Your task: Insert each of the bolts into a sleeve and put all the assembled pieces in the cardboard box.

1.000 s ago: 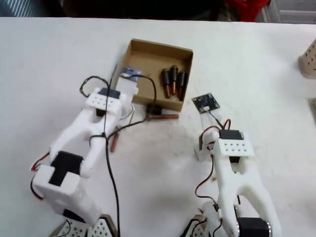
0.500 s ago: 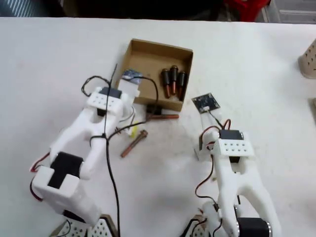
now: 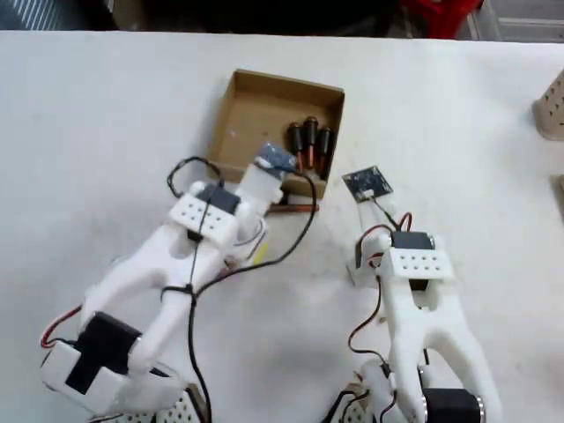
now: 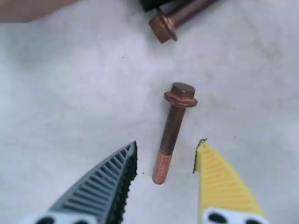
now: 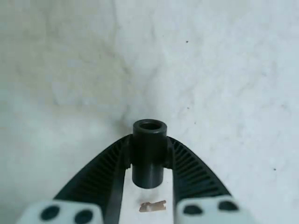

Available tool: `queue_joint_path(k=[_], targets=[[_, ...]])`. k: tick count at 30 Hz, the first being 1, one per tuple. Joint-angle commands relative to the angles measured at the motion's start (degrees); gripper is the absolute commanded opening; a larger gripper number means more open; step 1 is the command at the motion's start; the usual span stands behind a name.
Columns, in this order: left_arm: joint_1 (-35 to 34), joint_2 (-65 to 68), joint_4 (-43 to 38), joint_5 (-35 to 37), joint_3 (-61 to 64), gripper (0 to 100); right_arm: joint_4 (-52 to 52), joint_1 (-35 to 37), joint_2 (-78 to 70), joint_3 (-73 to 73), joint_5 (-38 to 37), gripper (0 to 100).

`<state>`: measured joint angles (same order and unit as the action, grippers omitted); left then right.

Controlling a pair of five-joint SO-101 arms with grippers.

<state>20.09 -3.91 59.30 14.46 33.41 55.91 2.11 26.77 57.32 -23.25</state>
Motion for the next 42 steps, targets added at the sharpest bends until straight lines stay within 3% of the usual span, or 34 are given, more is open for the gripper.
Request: queue_joint_path(k=[1, 6, 15, 18, 22, 30, 36, 42], targets=[[1.0, -2.3, -4.7, -0.8, 1.8, 27, -0.6, 0.2, 1.6, -0.5, -0.7, 1.8], [1.0, 3.8, -4.9, -4.8, -2.3, 27, -0.5, 0.1, 1.6, -0.4, -0.8, 1.8], [1.5, 18.9, -4.5, -5.2, -13.5, 27, -0.4, 0.1, 1.6, -0.4, -0.8, 1.8], [1.9, 19.2, -4.7, -5.2, -13.5, 21, -0.4, 0.1, 1.6, -0.4, -0.8, 1.8], [2.2, 19.4, -5.5, -5.3, -13.6, 1, -0.5, 0.1, 1.6, -0.4, -0.8, 1.8], [1.6, 18.9, -6.2, -5.0, -12.5, 2, -0.5, 0.1, 1.6, -0.4, -0.8, 1.8], [-3.0, 13.8, -6.4, -4.9, -11.2, 2, -0.5, 0.2, 2.1, -0.4, -0.8, 1.8], [-13.1, 5.1, -21.5, -4.9, 0.1, 2, -1.9, 3.7, 2.2, -0.6, -0.2, 1.8]])
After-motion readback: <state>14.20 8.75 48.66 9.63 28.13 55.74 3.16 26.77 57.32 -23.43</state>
